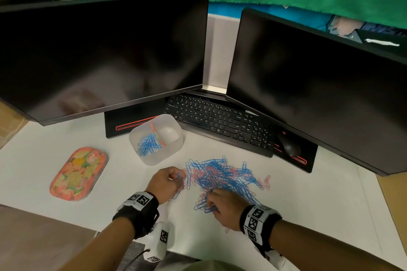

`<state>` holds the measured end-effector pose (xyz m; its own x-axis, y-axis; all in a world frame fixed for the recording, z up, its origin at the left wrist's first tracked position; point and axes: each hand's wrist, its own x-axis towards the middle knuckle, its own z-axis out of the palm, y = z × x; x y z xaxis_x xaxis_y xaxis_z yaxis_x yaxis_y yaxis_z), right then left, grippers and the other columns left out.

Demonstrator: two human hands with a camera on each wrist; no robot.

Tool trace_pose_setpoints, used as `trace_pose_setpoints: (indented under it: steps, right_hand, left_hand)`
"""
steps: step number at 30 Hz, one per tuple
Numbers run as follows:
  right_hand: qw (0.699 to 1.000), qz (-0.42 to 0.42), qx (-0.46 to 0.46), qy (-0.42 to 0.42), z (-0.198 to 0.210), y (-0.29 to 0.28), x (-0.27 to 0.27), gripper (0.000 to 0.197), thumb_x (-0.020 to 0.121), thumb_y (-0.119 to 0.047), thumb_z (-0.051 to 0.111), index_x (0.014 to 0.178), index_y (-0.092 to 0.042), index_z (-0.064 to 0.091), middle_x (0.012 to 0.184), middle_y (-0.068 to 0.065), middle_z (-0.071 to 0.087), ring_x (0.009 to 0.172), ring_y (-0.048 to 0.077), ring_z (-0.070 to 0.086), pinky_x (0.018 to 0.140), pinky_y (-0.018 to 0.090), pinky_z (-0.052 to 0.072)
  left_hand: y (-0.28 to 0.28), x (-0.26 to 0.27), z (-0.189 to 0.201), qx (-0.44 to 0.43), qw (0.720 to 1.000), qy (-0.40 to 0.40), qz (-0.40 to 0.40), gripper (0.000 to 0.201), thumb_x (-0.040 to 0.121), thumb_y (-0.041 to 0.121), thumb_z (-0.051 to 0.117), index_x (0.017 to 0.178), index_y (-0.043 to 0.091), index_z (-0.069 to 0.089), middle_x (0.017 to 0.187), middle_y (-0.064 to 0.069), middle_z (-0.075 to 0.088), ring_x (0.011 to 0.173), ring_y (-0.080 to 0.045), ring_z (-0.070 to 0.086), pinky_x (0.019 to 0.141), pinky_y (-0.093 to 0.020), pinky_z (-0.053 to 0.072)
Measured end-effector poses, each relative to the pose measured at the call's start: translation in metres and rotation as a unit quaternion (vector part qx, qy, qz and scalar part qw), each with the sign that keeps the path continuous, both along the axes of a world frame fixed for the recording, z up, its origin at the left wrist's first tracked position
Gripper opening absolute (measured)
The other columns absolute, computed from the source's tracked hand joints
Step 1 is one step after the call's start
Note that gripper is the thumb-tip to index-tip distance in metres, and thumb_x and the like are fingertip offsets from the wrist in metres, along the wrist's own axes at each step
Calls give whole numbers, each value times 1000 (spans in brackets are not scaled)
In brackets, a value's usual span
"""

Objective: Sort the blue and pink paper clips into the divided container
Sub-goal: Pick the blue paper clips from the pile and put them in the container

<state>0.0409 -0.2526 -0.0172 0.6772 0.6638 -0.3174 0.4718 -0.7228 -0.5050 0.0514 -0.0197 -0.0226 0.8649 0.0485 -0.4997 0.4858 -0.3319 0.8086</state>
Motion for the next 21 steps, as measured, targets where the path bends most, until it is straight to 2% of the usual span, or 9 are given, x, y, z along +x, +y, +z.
trace_pose_setpoints:
  steps: [3,7,8,10,12,15,17,19,21]
  right_hand:
    - [1000,15,-11,-16,0,6,1,16,87,-11,52,102,-14,58,107,4,59,96,22,56,82,30,45]
    - [1000,9,-20,0,0,11,2,14,85,-6,52,93,-15,59,101,7,62,91,25,58,80,31,48]
    - [1000,8,-19,4,0,10,2,14,84,-5,51,89,-16,57,99,7,62,89,25,58,79,31,48]
    - [1000,6,-20,4,0,10,2,16,83,-3,50,87,-17,56,98,7,62,88,25,58,77,31,49]
    - [1000,1,-17,2,-1,9,2,16,83,-3,50,92,-14,58,100,7,62,90,25,58,77,29,47]
    - [1000,-13,-1,-14,-3,7,1,18,84,-6,52,99,-15,58,104,5,61,92,22,56,74,23,39]
    - [999,-27,14,-17,-4,5,0,19,85,-8,53,101,-16,57,105,3,61,94,21,55,75,24,42]
    - [999,-42,30,-15,-4,4,0,22,86,-9,53,106,-16,58,108,2,60,97,19,54,82,27,46]
    - [997,-62,48,-4,-2,2,1,27,87,-9,50,112,-17,58,110,-1,58,98,14,52,85,24,45]
  left_hand:
    - [-4,1,1,-57,998,32,20,13,74,9,50,81,8,61,62,-12,62,52,-22,47,54,-34,36]
    - [-14,5,9,-92,993,48,59,16,81,-8,43,75,4,52,61,-15,55,45,-19,45,42,-21,35]
    - [-15,6,9,-85,993,49,58,16,82,-7,44,73,5,51,58,-13,53,41,-17,43,40,-20,33]
    - [-16,6,8,-57,996,51,47,11,81,8,52,70,9,52,52,-8,52,37,-16,40,41,-21,32]
    - [-16,6,3,-3,998,45,32,13,76,23,60,68,14,56,54,-2,56,40,-16,44,44,-21,35]
    - [-19,7,0,130,991,15,-28,10,79,25,66,71,19,63,68,4,66,57,-13,56,58,-22,43]
    - [-23,9,-1,197,978,1,-61,6,79,24,65,74,20,62,76,4,67,70,-15,59,65,-22,43]
    - [-26,10,-4,243,967,-2,-83,10,78,26,66,75,22,58,79,3,64,77,-19,59,68,-23,43]
    - [-28,11,-7,278,955,-6,-101,14,79,26,65,74,24,52,83,0,63,81,-23,59,70,-23,44]
